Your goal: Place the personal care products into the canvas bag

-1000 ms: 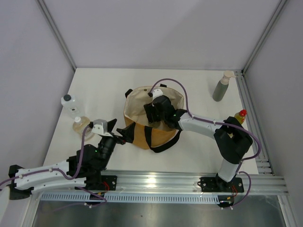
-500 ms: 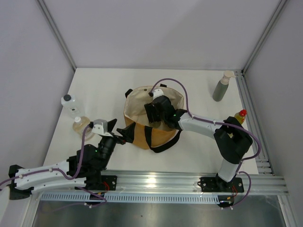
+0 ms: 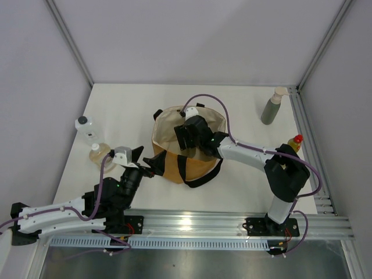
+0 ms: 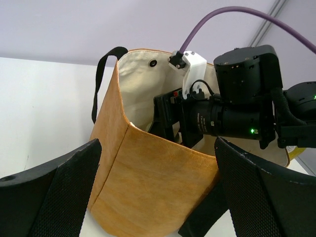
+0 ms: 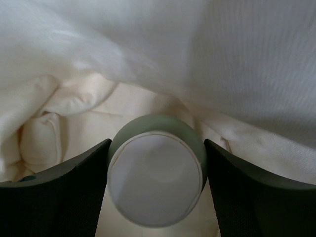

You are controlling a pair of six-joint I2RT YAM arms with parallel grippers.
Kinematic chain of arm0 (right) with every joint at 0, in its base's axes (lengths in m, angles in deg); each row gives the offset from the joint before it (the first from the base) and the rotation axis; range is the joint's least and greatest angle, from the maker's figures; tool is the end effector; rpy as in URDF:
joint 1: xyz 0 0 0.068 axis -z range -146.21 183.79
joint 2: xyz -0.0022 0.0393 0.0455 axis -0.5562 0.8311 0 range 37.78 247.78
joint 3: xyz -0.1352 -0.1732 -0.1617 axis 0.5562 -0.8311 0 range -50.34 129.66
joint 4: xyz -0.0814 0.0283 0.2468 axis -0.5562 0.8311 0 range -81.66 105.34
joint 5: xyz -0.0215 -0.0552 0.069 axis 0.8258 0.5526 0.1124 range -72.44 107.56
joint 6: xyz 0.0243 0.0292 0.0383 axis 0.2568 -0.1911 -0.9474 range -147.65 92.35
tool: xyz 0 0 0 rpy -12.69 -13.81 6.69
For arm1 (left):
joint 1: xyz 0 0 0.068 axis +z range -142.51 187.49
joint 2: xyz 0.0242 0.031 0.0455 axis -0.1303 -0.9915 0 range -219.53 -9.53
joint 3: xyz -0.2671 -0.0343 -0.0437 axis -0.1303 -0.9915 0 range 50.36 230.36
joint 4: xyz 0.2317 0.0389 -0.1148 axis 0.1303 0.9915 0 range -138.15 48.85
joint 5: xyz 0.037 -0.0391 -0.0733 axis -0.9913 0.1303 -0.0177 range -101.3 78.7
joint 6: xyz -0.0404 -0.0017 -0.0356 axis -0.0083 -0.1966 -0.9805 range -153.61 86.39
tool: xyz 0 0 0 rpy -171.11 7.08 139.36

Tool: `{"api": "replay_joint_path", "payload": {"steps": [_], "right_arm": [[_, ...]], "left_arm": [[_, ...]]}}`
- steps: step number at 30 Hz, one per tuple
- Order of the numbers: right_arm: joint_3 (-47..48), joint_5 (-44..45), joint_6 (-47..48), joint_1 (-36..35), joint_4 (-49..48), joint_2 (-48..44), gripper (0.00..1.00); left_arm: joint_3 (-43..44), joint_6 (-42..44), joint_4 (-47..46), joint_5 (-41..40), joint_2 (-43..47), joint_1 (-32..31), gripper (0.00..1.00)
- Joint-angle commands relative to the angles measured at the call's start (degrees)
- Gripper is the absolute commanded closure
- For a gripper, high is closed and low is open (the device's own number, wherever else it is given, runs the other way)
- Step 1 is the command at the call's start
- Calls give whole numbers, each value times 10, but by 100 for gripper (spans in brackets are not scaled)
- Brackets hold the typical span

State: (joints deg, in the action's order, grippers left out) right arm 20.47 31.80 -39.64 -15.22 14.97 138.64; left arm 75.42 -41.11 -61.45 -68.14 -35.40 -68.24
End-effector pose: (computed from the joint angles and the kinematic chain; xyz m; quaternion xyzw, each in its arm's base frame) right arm 0.2683 0.2954 0.2372 -0.2288 0.8586 0.1305 0.4399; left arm 0.0582 -0.1085 0.3055 0.0015 0.6640 -0.2327 0.7106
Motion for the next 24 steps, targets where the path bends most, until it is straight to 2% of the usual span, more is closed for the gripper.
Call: {"api": "replay_joint_path", "payload": {"steps": [1, 11, 15, 19, 22, 24], "right_arm": [[47, 19, -2, -6, -22, -46, 22], [92, 45, 12, -6, 47, -120, 17], [101, 61, 25, 5, 80, -196, 17], [78, 76, 26, 44, 98, -284, 10], [51, 111, 29, 86, 108, -348, 7], [42, 168, 37, 109, 118, -375, 6]], "left_arm": [[-2, -9, -21, -15, -2, 3, 1], [-4, -6, -23, -15, -1, 8, 1], [-4, -2, -23, -16, -5, 8, 1], [-3, -3, -26, -16, -9, 10, 1], [-3, -3, -25, -17, -13, 11, 1], [-2, -5, -25, -17, -13, 11, 1]]}}
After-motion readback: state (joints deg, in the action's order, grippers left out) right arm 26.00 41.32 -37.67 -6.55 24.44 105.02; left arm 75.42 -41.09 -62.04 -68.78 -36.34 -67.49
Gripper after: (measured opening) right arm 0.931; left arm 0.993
